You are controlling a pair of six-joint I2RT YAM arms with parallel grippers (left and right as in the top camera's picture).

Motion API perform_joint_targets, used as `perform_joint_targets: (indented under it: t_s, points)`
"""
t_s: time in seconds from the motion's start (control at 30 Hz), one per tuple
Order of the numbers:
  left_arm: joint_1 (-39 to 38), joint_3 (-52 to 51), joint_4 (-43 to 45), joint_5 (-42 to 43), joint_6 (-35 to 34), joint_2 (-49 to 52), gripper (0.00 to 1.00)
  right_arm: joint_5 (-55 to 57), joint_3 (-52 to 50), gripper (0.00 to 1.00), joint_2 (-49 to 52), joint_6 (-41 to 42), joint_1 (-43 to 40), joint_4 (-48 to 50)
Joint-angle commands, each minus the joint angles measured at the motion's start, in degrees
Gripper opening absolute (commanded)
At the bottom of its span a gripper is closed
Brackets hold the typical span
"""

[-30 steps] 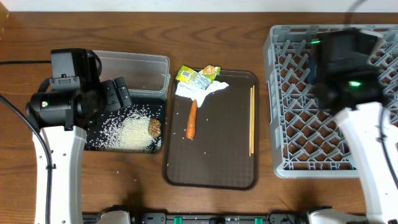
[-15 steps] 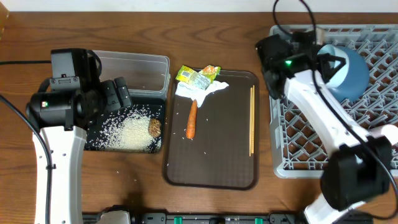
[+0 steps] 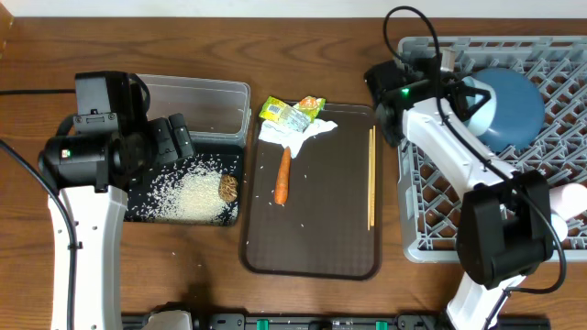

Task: Sort waste into correct bins and load items into the dishwasher rack
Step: 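Release the bowl and move right gripper toward the brown tray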

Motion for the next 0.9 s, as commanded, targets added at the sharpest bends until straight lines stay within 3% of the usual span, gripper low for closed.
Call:
perform_joint_targets:
  t_s: [0.0, 0.6, 0.77, 0.87]
  points:
    - [0.3, 0.0, -0.1, -0.9, 1.0, -0.3, 0.98, 0.7, 0.0, 0.01, 1.2, -0.3, 1.7, 0.2]
    - [0.3, 0.0, -0.2, -0.9, 1.0, -0.3, 0.98, -3.1, -0.1, 0.01, 3.6, -1.6, 0.4, 1.6]
    - [0.3, 0.0, -0.2, -0.9, 1.0, -0.3, 0.98, 6.2, 0.0, 0.01, 3.6, -5.9, -0.1, 2.0]
    - [0.3, 0.0, -0.1, -0.9, 1.0, -0.3, 0.98, 5.6, 0.0, 0.01, 3.6, -8.3, -1.3, 3.6]
